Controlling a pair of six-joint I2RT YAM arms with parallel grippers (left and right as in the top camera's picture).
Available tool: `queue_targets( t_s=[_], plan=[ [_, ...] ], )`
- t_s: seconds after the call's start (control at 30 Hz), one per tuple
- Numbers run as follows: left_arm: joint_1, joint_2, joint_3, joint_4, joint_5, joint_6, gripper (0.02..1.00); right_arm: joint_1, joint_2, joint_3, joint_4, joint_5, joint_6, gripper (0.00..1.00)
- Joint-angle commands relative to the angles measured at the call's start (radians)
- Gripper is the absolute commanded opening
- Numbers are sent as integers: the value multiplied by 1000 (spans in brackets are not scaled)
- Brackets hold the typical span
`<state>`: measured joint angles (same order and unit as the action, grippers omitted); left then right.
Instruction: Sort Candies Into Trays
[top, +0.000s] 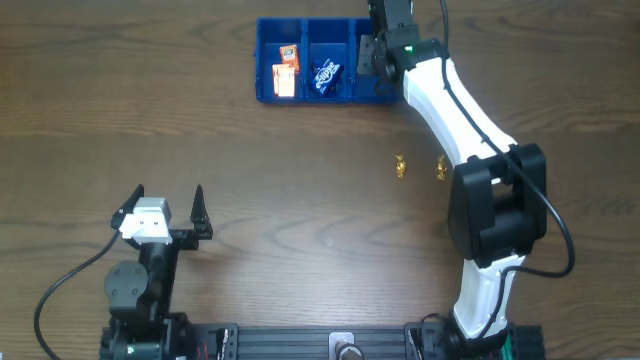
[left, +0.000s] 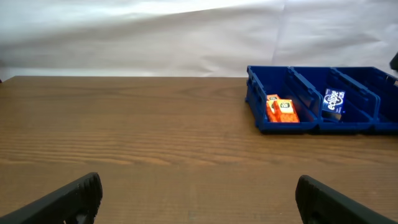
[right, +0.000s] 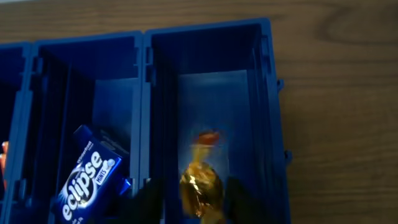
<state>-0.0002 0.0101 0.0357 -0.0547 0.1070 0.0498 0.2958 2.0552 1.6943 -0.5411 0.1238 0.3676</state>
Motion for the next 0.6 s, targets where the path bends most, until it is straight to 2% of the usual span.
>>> queue_targets(
  t_s=[0.03, 0.2, 0.3, 0.37, 0.5, 0.6],
  plan=[
    [4, -6, -29, -15, 21, 3, 998, 0, -9, 29, -13, 26, -6, 524],
    [4, -6, -29, -15, 20, 3, 998, -13, -116, 16, -89, 32, -8, 560],
    [4, -6, -29, -15, 20, 3, 998, -19, -245, -90, -124, 33, -92, 562],
    [4, -6, -29, -15, 21, 3, 998, -21, -335, -194, -119, 33, -108, 568],
    [4, -6, -29, -15, 20, 3, 998, -23, -518, -472, -100, 25, -37, 568],
    [4, -6, -29, -15, 20, 3, 998, -22, -546, -611, -64, -26, -23, 566]
  ],
)
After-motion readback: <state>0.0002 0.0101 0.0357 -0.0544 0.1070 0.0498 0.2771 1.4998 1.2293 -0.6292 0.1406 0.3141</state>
